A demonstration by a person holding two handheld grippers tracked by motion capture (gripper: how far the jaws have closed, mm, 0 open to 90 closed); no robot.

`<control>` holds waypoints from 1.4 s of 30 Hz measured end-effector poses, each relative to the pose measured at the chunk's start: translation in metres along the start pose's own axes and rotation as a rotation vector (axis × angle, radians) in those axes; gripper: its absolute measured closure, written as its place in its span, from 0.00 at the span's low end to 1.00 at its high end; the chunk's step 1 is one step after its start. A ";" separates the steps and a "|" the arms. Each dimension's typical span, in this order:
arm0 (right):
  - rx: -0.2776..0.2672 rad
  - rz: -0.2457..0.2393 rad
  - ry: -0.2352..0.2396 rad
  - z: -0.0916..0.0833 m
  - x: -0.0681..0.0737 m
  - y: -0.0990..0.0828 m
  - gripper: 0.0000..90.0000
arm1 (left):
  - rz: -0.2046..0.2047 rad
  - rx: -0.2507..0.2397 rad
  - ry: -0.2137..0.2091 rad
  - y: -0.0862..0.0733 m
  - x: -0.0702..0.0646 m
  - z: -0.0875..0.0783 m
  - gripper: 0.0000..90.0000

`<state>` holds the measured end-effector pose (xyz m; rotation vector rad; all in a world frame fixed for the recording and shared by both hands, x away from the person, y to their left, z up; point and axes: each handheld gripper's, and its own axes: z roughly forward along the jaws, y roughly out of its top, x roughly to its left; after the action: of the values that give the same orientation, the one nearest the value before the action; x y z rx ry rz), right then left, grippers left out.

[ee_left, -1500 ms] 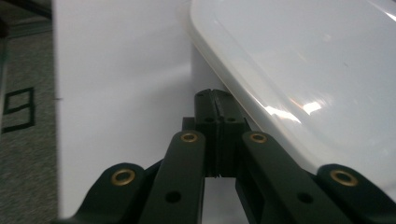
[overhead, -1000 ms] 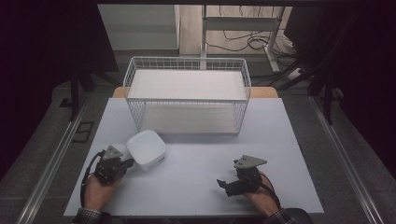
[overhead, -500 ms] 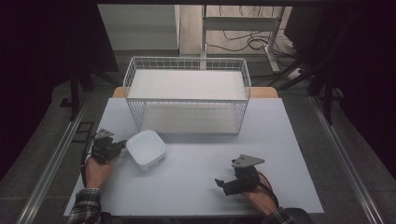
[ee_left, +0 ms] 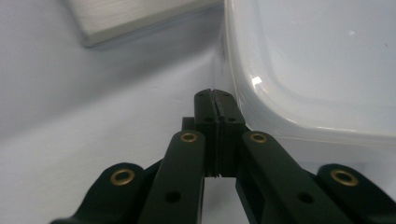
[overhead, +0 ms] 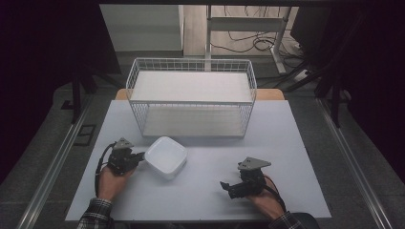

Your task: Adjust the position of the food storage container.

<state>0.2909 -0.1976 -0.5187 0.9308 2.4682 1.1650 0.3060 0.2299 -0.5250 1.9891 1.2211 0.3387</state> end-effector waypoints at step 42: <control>0.007 0.029 0.014 -0.008 -0.009 0.001 0.06 | 0.103 -0.073 -0.080 -0.006 -0.073 0.002 0.10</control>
<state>0.2945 -0.2078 -0.5135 0.9670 2.4795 1.1769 0.2662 0.1685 -0.5185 1.9877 1.0443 0.3461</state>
